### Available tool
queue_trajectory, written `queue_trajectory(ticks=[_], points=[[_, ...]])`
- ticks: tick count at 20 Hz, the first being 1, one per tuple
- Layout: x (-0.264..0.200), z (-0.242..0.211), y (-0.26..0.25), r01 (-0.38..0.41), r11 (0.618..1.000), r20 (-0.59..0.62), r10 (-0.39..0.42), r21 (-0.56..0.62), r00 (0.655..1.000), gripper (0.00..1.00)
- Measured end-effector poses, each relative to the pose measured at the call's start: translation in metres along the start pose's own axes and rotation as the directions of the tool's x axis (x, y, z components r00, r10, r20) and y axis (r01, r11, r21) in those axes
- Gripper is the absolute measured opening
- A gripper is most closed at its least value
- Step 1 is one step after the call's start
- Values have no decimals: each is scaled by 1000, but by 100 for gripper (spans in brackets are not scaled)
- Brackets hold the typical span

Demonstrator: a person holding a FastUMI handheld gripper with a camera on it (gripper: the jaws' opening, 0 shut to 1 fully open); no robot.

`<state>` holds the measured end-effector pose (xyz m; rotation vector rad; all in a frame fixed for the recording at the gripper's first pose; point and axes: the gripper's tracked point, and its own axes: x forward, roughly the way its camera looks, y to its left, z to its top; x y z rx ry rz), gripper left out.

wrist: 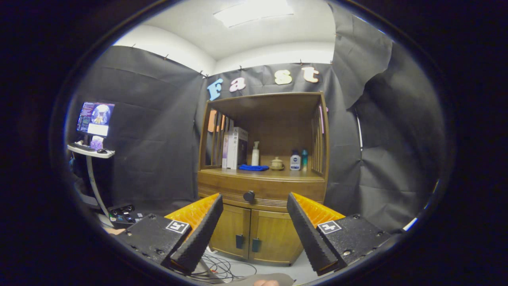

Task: Pull open the drawer, take out the items inside it, and place them on the countertop above the cabinet.

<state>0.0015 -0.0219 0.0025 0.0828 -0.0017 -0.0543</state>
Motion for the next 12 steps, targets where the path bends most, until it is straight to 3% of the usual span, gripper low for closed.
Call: queue_trajectory(ticks=[12], points=[[-1, 0, 11, -47, 999, 21, 47, -16, 999, 100]])
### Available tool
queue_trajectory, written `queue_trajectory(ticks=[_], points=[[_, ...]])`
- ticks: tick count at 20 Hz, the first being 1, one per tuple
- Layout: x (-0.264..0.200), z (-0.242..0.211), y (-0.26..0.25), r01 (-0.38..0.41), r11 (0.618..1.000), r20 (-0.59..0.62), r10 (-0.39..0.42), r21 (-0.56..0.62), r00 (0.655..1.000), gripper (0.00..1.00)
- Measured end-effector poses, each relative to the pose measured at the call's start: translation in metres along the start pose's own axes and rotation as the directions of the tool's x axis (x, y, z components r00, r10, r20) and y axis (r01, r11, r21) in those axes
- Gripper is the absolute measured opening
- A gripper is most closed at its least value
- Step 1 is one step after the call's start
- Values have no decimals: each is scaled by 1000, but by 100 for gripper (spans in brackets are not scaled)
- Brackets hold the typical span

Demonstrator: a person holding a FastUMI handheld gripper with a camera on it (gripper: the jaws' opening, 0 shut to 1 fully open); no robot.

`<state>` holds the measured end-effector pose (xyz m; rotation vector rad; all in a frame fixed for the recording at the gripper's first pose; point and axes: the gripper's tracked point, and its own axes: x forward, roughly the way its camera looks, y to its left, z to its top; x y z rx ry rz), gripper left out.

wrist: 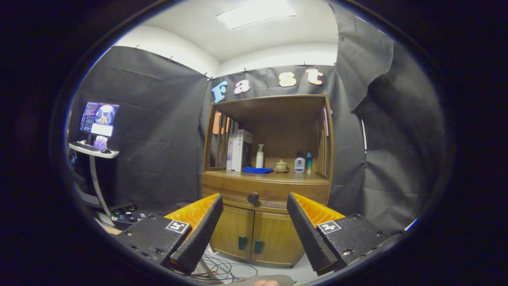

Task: Pull open the drawer, take out the items inside it, and place them on the countertop above the cabinet.

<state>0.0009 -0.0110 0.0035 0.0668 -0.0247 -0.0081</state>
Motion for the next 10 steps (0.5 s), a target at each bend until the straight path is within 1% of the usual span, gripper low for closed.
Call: queue_trajectory(ticks=[2, 5, 7, 10], points=[[1, -2, 1, -3, 1000, -2, 3, -5, 1000, 100], [15, -5, -10, 54, 998, 5, -54, 9, 999, 100], [42, -10, -11, 83, 996, -11, -83, 39, 996, 100], [97, -8, -10, 118, 992, -28, -117, 32, 993, 100]])
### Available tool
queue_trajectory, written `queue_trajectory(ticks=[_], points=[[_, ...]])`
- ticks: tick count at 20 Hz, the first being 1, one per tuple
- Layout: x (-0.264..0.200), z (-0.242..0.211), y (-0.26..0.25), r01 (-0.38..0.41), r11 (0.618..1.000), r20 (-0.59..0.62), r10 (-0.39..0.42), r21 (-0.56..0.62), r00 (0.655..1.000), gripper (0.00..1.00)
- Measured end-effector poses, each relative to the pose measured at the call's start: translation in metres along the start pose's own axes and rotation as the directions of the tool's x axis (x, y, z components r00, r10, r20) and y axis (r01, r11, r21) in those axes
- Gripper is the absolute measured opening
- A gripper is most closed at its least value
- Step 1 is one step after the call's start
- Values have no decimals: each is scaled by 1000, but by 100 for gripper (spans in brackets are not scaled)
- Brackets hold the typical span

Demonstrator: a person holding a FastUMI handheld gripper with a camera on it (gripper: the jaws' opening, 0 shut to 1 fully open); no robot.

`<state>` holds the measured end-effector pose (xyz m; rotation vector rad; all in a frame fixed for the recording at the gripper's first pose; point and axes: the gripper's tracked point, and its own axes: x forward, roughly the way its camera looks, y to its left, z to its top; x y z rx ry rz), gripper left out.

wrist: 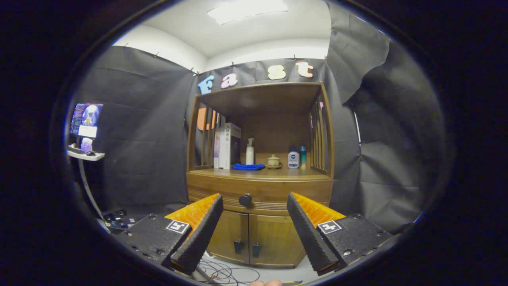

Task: Pull open the drawer, take out the items inside it, and place them on the countertop above the cabinet.

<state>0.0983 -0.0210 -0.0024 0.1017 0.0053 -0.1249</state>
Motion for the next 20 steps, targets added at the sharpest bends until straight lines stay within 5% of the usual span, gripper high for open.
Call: queue_trajectory(ticks=[9, 20], points=[[158, -45, 28, 76, 997, -136, -78, -20, 988, 100], [224, -111, 32, 138, 985, -259, -161, -103, 952, 98]])
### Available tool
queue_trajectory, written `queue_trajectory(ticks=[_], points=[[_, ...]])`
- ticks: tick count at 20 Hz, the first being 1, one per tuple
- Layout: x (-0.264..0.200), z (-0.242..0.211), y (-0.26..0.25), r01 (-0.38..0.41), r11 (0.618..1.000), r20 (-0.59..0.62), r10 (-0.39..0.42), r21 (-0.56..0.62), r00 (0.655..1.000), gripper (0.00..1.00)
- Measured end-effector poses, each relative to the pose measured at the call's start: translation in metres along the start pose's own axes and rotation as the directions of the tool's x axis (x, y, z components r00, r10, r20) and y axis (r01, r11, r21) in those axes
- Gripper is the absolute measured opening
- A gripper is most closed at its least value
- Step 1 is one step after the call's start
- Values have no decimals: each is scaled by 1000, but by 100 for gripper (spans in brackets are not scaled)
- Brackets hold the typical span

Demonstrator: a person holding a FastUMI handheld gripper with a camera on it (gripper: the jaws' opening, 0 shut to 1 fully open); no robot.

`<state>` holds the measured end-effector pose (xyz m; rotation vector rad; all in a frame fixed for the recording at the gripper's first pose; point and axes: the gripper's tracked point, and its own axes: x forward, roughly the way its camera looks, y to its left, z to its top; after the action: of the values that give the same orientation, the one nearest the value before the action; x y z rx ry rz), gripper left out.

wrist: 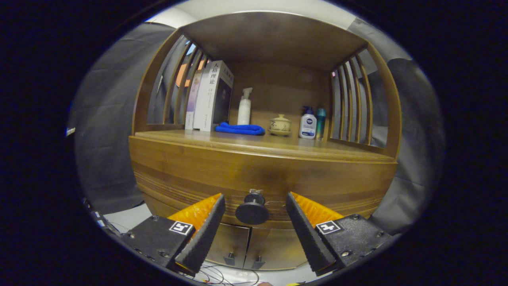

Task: Pull open the drawer, take out the items inside it, and place them on the countertop above the cabinet.

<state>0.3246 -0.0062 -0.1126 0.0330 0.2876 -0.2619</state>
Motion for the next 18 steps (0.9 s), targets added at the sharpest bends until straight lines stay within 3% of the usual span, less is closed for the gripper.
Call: queue_trajectory(ticks=[1, 8, 18], points=[[4, -3, 0, 2, 1000, -10, -2, 2, 1000, 96], [8, -6, -1, 76, 996, -64, -73, 48, 995, 46], [-1, -10, 1, 55, 998, -70, -52, 41, 996, 35]])
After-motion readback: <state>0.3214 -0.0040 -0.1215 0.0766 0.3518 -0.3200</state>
